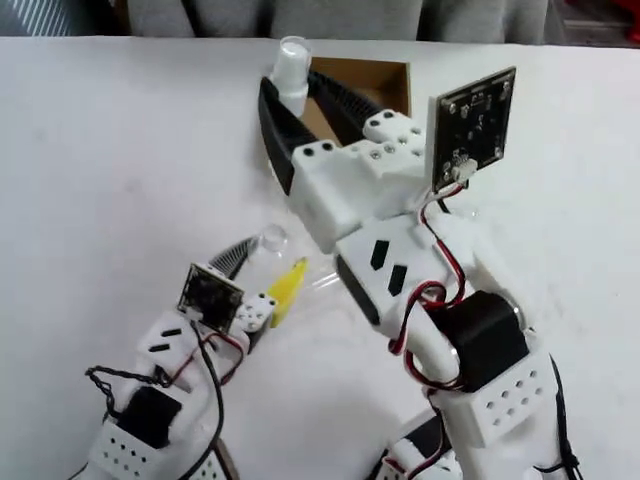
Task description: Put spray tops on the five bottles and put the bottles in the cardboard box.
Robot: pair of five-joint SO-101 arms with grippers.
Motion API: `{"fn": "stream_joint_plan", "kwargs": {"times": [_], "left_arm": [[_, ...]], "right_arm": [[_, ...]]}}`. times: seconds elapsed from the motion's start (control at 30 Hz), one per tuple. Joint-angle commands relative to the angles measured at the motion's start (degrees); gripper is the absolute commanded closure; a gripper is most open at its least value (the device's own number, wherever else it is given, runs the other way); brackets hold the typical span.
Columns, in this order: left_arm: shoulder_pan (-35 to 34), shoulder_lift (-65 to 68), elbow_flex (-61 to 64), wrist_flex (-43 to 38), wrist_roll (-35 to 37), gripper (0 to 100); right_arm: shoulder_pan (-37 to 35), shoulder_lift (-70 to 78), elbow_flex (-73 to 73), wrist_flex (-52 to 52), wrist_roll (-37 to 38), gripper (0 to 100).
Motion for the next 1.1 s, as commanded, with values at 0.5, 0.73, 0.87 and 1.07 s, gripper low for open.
{"fn": "stream_joint_plan", "kwargs": {"times": [0.5, 0.73, 0.87, 1.07], "left_arm": [[0.84, -1.19, -0.44, -0.18, -0.62, 98], [0.84, -1.19, -0.44, -0.18, -0.70, 98], [0.84, -1.19, -0.44, -0.18, -0.70, 98], [0.84, -1.19, -0.44, -0.18, -0.70, 98]], "right_arm": [[-3.21, -12.97, 15.03, -5.76, -0.53, 98.1], [-4.79, -13.14, 16.35, -5.85, -0.53, 98.1], [-4.79, -13.49, 20.57, -6.11, -0.53, 98.1], [-4.79, -13.58, 23.65, -6.11, -0.53, 98.1]]}}
